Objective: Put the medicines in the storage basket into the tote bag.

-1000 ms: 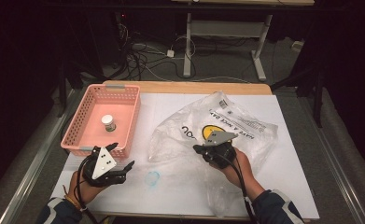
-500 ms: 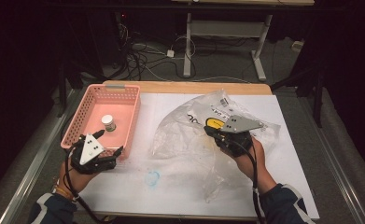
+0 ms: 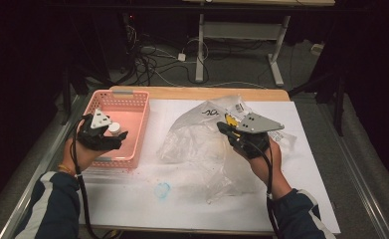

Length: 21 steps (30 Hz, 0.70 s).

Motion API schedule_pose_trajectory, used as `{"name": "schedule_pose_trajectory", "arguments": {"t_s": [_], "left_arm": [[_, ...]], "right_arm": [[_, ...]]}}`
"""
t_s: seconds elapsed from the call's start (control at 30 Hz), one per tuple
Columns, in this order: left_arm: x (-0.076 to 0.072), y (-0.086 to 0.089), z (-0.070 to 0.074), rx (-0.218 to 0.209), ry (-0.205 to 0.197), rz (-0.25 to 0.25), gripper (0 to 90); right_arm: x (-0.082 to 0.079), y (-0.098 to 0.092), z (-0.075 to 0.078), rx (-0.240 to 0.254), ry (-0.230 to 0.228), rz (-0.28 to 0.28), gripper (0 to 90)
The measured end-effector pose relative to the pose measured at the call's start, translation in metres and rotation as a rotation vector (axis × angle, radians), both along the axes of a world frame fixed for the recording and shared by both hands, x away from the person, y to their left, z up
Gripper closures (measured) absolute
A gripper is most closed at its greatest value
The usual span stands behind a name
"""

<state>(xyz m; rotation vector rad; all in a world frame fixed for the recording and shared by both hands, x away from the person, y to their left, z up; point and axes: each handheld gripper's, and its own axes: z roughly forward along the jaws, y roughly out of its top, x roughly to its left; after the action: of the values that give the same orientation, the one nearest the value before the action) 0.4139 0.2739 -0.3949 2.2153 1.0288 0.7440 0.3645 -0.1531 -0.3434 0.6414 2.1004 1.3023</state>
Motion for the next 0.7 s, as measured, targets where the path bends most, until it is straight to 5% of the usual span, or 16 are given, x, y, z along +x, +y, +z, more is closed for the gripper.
{"name": "schedule_pose_trajectory", "arguments": {"t_s": [0.03, 0.07, 0.27, 0.5, 0.7], "left_arm": [[0.000, 0.000, 0.000, 0.000, 0.000, 0.000, 19.0], [0.015, 0.002, -0.005, -0.007, 0.078, 0.015, 18.9], [0.046, 0.008, -0.022, 0.072, 0.177, 0.089, 18.3], [0.069, 0.012, -0.037, 0.086, 0.264, 0.159, 25.7], [0.077, 0.021, -0.040, 0.030, 0.312, 0.175, 40.9]], "right_arm": [[0.001, 0.000, 0.001, 0.004, -0.002, 0.002, 90.0], [0.002, 0.001, 0.001, 0.006, 0.000, 0.007, 90.0], [0.006, 0.002, -0.004, 0.012, 0.028, 0.030, 90.0], [0.002, -0.004, -0.005, 0.017, 0.018, 0.023, 90.0], [0.002, -0.004, -0.007, 0.006, 0.020, 0.031, 90.0]]}}
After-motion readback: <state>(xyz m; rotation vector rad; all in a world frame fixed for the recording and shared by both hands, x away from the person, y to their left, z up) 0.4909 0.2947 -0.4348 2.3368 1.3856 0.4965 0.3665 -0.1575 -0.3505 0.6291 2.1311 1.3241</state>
